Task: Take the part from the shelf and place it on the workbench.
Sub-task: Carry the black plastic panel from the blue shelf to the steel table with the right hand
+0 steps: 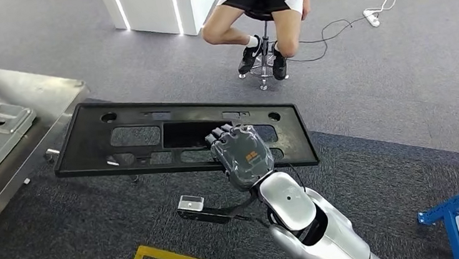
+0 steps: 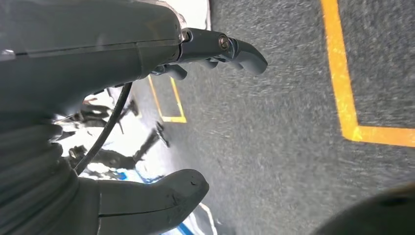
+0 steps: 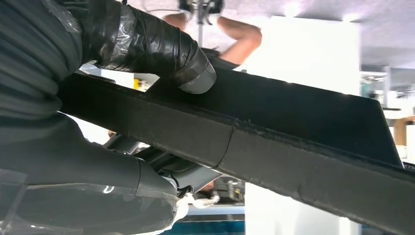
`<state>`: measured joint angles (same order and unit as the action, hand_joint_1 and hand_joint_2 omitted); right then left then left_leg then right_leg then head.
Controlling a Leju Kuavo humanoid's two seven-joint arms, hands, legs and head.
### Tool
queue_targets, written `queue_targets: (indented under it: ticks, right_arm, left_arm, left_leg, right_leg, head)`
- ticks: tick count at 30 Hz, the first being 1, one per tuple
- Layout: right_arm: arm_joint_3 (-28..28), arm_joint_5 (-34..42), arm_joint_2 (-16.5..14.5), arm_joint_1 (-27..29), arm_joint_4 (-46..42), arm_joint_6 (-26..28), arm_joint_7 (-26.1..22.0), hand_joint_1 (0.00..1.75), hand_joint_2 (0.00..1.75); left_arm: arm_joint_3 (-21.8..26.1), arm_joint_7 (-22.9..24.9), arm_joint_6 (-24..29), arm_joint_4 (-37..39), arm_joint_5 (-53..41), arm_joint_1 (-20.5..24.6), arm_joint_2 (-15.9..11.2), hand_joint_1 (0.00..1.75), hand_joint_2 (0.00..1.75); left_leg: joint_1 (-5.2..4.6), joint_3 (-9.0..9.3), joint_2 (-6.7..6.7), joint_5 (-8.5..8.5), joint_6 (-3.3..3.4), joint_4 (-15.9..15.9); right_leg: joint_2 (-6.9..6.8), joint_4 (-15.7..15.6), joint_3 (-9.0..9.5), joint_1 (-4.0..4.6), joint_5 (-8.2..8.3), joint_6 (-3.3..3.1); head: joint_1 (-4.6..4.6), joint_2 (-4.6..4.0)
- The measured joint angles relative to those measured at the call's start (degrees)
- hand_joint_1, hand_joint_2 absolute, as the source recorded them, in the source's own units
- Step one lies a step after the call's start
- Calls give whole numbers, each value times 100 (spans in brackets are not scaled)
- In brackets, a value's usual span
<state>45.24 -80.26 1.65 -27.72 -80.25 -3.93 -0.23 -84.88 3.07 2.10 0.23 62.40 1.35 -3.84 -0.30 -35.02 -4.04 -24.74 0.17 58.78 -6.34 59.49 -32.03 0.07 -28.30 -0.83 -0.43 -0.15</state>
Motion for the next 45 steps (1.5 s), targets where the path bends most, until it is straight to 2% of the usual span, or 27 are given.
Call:
queue_targets:
  ticks: [2,4,6,8,9,10,12,14,16,18,20,22,23,25,27,29,31,33,35,36,38,39,40,41,42,43,45]
  right_arm:
    - [0,0,-2,-2,-8,1,-4,175,175]
    - [0,0,-2,-5,-25,2,-5,175,175]
    - [-1,-1,8,-2,-40,1,-3,175,175]
    - [-2,-2,32,35,-43,-2,-3,175,175]
    - [-2,-3,44,56,-43,-4,-3,175,175]
    - [-2,-6,54,69,-43,-4,-3,175,175]
    - [-2,-15,61,73,-45,-4,2,175,175]
    - [-1,-30,68,82,-48,-3,13,175,175]
    - [0,-55,78,106,-51,-1,32,175,175]
    - [0,-76,80,116,-57,1,54,175,175]
    - [-1,-83,73,106,-60,1,57,175,175]
    - [-1,-83,68,89,-60,-5,32,175,175]
    - [-1,-83,68,82,-56,-9,16,175,175]
    - [0,-80,69,77,-49,-15,-4,175,175]
    - [0,-69,65,65,-46,-15,-33,175,175]
    - [0,-23,50,18,-47,-23,-90,175,175]
    - [0,36,20,-62,-47,-55,-141,175,175]
    - [2,65,-24,-107,-47,-93,-154,175,175]
    - [7,72,-52,-107,-50,-104,-136,175,175]
    - [10,73,-52,-104,-51,-102,-124,175,175]
    - [16,82,-35,-87,-36,-98,-111,175,175]
    - [18,95,-22,-79,-20,-99,-111,175,175]
    - [19,110,-12,-76,-6,-100,-115,175,175]
    - [20,129,-5,-87,4,-104,-121,175,175]
    - [20,151,-3,-111,8,-112,-130,175,175]
    - [20,173,-3,-145,8,-125,-142,175,175]
    - [27,216,-2,-213,11,-157,-168,175,175]
  left_arm:
    - [-9,-1,0,1,0,-4,-3,0,175]
    - [-27,-1,0,-1,0,-14,-4,0,175]
    - [-42,-1,0,-1,0,-8,-3,0,175]
    - [-46,-1,2,1,0,3,-7,0,175]
    - [-47,-1,2,1,0,2,-9,0,175]
    - [-48,-1,3,1,-1,0,-10,0,175]
    - [-50,-6,7,1,-3,-4,-11,0,175]
    - [-54,-17,14,1,-10,0,-13,0,175]
    - [-60,-24,21,1,-16,-6,-19,0,175]
    - [-66,-30,27,1,-12,-34,-26,0,175]
    - [-67,-49,33,0,12,-48,-28,0,175]
    - [-67,-77,42,0,42,-30,-25,0,175]
    - [-67,-89,45,1,52,-18,-25,0,175]
    - [-67,-100,50,0,71,-7,-25,0,175]
    - [-67,-102,50,0,96,-13,-25,0,175]
    - [-62,-95,52,1,147,-15,-30,0,175]
    - [-46,-85,57,1,200,-9,-34,0,175]
    - [-32,-73,60,1,219,-10,-39,0,175]
    - [-29,-52,54,1,214,-21,-42,0,175]
    - [-28,-44,50,1,210,-20,-42,0,175]
    - [-27,-37,50,1,206,-9,-43,0,175]
    - [-27,-40,53,1,209,-5,-44,0,175]
    - [-27,-45,56,1,214,-4,-44,0,175]
    - [-27,-51,59,1,219,-4,-44,0,175]
    - [-25,-58,58,1,227,-3,-44,0,175]
    - [-21,-62,58,1,237,-2,-42,0,175]
    - [7,-57,57,1,268,12,-31,0,175]
  left_leg:
    - [-15,4,136,11,63,-30]
    - [14,44,276,40,127,-94]
    - [41,74,399,61,180,-131]
    - [43,71,547,60,202,-121]
    - [43,71,635,56,204,-111]
    - [45,70,721,50,199,-95]
    - [55,73,895,22,170,-44]
    - [58,41,1050,-12,116,19]
    - [82,-6,1174,-17,45,39]
    - [114,-33,1275,-5,-27,22]
    - [98,-112,1055,-121,-79,191]
    - [90,-400,635,-454,-123,803]
    - [98,-599,511,-626,-143,1193]
    - [109,-816,434,-708,-158,1595]
    - [103,-578,378,-397,-137,1143]
    - [59,-151,147,-94,-71,343]
    - [3,32,22,-20,3,-22]
    - [-12,39,151,-12,61,-49]
    - [18,87,289,12,126,-110]
    - [38,117,354,22,158,-140]
    - [51,127,486,17,200,-148]
    - [48,127,569,11,208,-142]
    - [44,129,655,5,209,-131]
    - [40,132,745,-4,206,-114]
    - [39,139,835,-17,197,-93]
    - [43,143,920,-37,186,-70]
    - [50,123,1071,-69,147,-21]
  right_leg:
    - [-103,-13,30,2,-25,59]
    - [91,130,11,-17,-146,116]
    - [468,698,-244,-39,-462,136]
    - [616,1430,-646,-44,-741,143]
    - [629,1604,-770,-46,-735,148]
    - [635,1582,-799,-50,-624,149]
    - [729,923,-557,-75,-165,139]
    - [989,279,-292,-110,106,134]
    - [1103,118,-227,-99,110,124]
    - [971,69,-197,-91,133,71]
    - [812,-8,-140,-111,157,-1]
    - [642,-52,-103,-95,158,-45]
    - [551,-54,-100,-80,152,-54]
    - [369,-52,-93,-59,127,-60]
    - [210,-52,-60,-48,95,-52]
    - [82,-51,-12,-26,56,-24]
    - [-16,-52,13,-5,24,26]
    - [-118,-69,46,0,1,88]
    - [32,45,46,-22,-106,143]
    - [208,271,-47,-35,-245,160]
    - [533,1013,-428,-61,-607,168]
    - [595,1373,-635,-63,-729,168]
    - [615,1560,-766,-63,-731,165]
    - [629,1539,-799,-62,-614,156]
    - [658,1286,-716,-62,-390,139]
    - [753,890,-566,-63,-134,118]
    - [1008,228,-289,-74,153,83]
  head:
    - [0,0]
    - [1,0]
    - [2,0]
    - [3,0]
    - [2,0]
    - [3,0]
    - [3,0]
    - [2,0]
    - [2,0]
    - [1,0]
    - [-6,0]
    - [-15,0]
    - [-17,0]
    - [-17,0]
    - [-18,0]
    - [-17,0]
    - [-15,0]
    - [-14,0]
    - [-11,0]
    - [-8,0]
    - [-5,0]
    - [-6,0]
    - [-7,0]
    - [-7,0]
    - [-7,0]
    - [-7,0]
    - [-6,0]
